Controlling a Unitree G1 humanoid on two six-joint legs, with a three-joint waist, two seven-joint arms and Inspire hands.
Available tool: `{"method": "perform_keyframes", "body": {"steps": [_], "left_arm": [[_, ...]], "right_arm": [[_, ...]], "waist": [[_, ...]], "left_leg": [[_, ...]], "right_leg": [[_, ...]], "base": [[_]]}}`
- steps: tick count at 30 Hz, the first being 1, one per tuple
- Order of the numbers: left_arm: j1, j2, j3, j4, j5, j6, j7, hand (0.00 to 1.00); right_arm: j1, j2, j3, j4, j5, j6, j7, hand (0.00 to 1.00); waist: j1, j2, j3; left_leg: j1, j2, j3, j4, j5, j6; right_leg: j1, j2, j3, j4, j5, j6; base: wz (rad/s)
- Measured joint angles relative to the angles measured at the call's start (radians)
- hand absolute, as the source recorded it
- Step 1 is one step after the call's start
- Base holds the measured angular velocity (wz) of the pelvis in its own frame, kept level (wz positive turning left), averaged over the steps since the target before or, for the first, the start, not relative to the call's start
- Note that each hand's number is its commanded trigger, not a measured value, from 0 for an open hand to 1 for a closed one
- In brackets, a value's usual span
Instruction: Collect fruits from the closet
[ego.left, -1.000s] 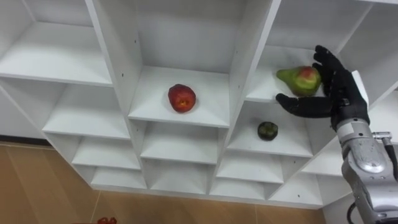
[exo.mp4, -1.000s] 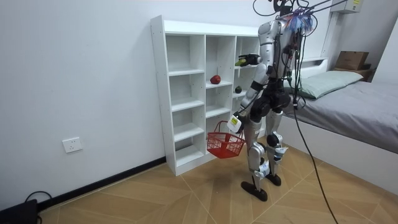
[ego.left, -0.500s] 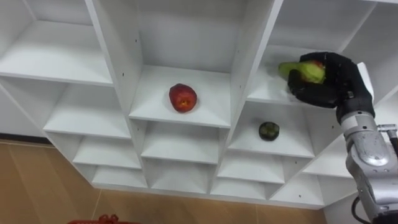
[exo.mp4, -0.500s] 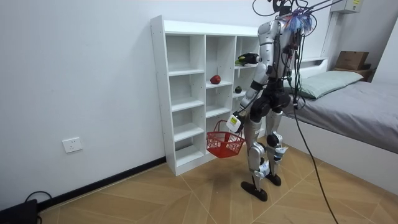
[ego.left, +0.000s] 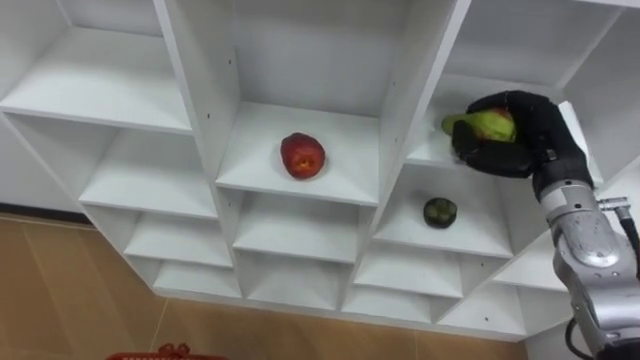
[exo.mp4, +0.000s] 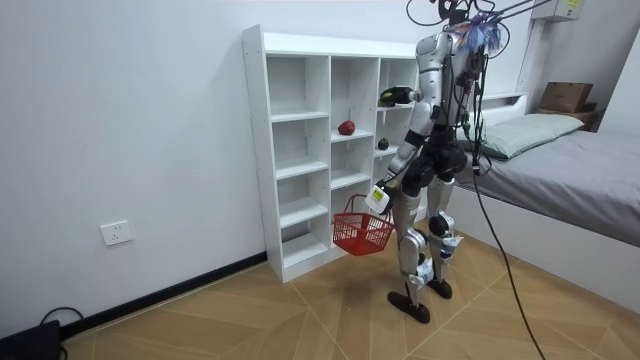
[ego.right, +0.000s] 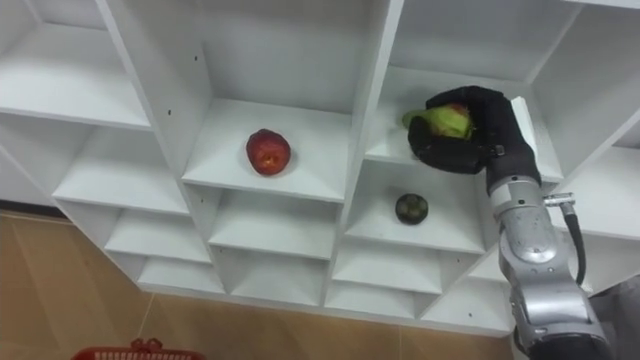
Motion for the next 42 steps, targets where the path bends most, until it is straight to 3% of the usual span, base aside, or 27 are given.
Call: {"method": "perform_keyframes", "body": {"steps": [4,9,14,23,28,32,42], "left_arm": [[-0.006,0.0,0.001,0.0,0.003,0.0,0.002,1.0],[-0.017,-0.002,0.0,-0.002,0.0,0.0,0.003,1.0],[-0.043,-0.002,-0.003,0.0,-0.014,-0.001,0.003,1.0],[-0.083,-0.003,-0.003,0.003,-0.004,-0.015,-0.001,1.0],[-0.095,-0.004,-0.005,0.003,-0.005,-0.02,-0.001,1.0],[-0.124,-0.007,-0.015,0.001,-0.005,-0.02,-0.005,1.0],[-0.176,-0.014,-0.018,-0.068,-0.015,-0.027,0.01,1.0]], "right_arm": [[0.003,0.0,0.0,-0.082,-0.035,0.001,0.011,1.0],[0.036,0.001,0.002,-0.221,-0.064,0.0,0.011,1.0],[0.123,0.004,0.037,-0.286,-0.122,0.0,0.033,1.0],[0.216,0.034,0.036,-0.439,-0.15,0.0,0.1,1.0],[0.242,0.054,0.037,-0.46,-0.18,0.0,0.122,1.0],[0.258,0.074,0.04,-0.46,-0.21,0.0,0.154,1.0],[0.335,0.091,0.06,-0.444,-0.22,0.0,0.188,1.0]], "waist": [[-0.008,0.001,-0.0009],[-0.009,0.007,-0.0103],[-0.012,0.018,-0.0064],[-0.04,0.022,-0.0106],[-0.046,0.02,-0.012],[-0.047,0.025,-0.0086],[-0.069,0.027,-0.0068]], "left_leg": [[-0.005,0.0,0.004,0.001,0.0,0.0],[-0.007,0.001,0.005,0.001,0.0,0.0],[0.0,0.002,0.007,-0.001,0.0,0.0],[-0.034,0.003,0.015,0.0,0.004,0.0],[-0.045,0.004,0.024,0.002,0.004,0.0],[-0.054,0.006,0.025,0.005,0.004,0.0],[-0.091,0.008,0.028,0.025,0.004,0.0]], "right_leg": [[-0.004,0.0,-0.003,0.0,0.0,0.0],[-0.008,0.002,0.0,0.004,0.0,0.0],[-0.001,0.001,0.003,0.004,0.001,-0.001],[-0.048,0.005,0.024,0.018,0.003,-0.004],[-0.066,0.004,0.025,0.023,0.003,-0.004],[-0.073,0.003,0.024,0.023,0.004,-0.005],[-0.11,0.001,0.025,0.039,0.007,-0.008]], "base": [[0.0],[0.0],[0.0],[-0.05],[-0.04],[0.0],[-0.02]]}}
